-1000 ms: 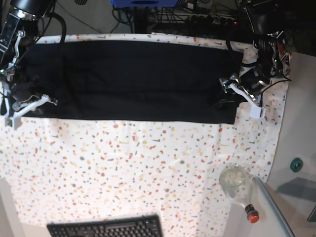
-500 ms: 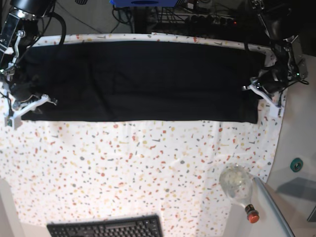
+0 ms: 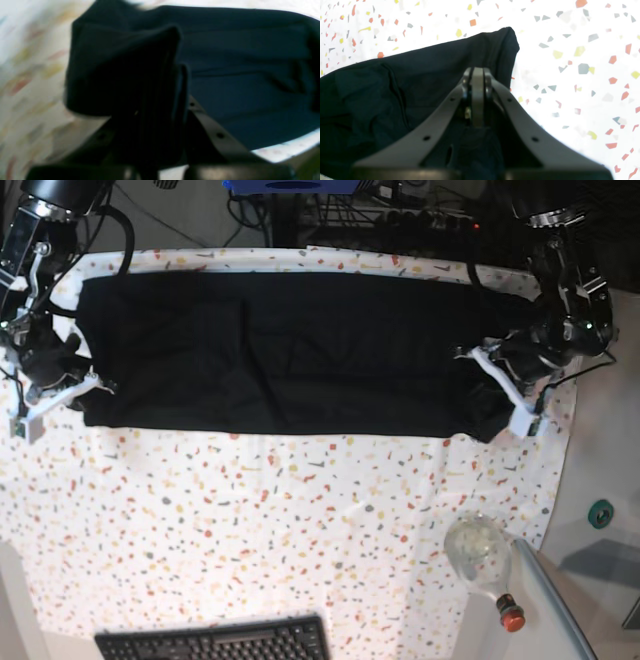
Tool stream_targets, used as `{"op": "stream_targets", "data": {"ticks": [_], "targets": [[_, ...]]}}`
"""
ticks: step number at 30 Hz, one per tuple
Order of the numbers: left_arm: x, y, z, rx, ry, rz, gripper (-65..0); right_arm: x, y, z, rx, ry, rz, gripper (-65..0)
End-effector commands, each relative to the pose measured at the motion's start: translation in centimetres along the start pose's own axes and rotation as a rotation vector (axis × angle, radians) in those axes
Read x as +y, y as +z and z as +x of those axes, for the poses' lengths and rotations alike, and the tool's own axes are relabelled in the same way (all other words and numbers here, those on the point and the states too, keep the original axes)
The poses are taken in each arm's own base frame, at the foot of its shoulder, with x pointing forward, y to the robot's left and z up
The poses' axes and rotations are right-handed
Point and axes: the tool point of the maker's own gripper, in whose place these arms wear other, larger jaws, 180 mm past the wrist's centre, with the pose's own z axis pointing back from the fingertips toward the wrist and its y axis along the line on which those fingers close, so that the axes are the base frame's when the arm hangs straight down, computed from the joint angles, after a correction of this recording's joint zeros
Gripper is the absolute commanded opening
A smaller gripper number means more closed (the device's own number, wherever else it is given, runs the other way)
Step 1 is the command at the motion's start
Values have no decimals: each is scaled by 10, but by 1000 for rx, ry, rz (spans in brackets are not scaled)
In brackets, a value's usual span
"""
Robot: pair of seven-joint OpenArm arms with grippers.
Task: Layout the t-shirt on the table in an organized manner, then fold the t-shirt properly
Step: 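Fold the strip end with the left gripper toward the right gripper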
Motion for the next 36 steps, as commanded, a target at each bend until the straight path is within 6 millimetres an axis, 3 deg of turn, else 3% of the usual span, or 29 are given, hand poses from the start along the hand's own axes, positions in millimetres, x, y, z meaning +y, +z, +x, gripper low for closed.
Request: {"op": "stream_targets", "data": {"ticks": [1,8,13,18,27,30,36], "targets": [[-13,-3,7,-24,7,-22,-650,1,3,16,-48,10,8,-650],[-91,-35,10,10,-1,-170,-650,-5,2,16,-39,19,-3,-650],[-119,-50,6,38,3,-237,-650,-11,-2,6,-10,3,-9,-650],[-136,-60,-1,73,-6,-278,-650,-9,-2,7,-13,6,-6,-650],[-154,-63,7,24,18,-314,-650,-9,-2,8,-14,7,-4,-650],[-155,-64,12,17,15,-316,-650,-9,-2,8,-14,7,-4,-650],[-153,-76,3,63,45,-325,-650,-9,-2,8,-13,7,-4,-650]]}}
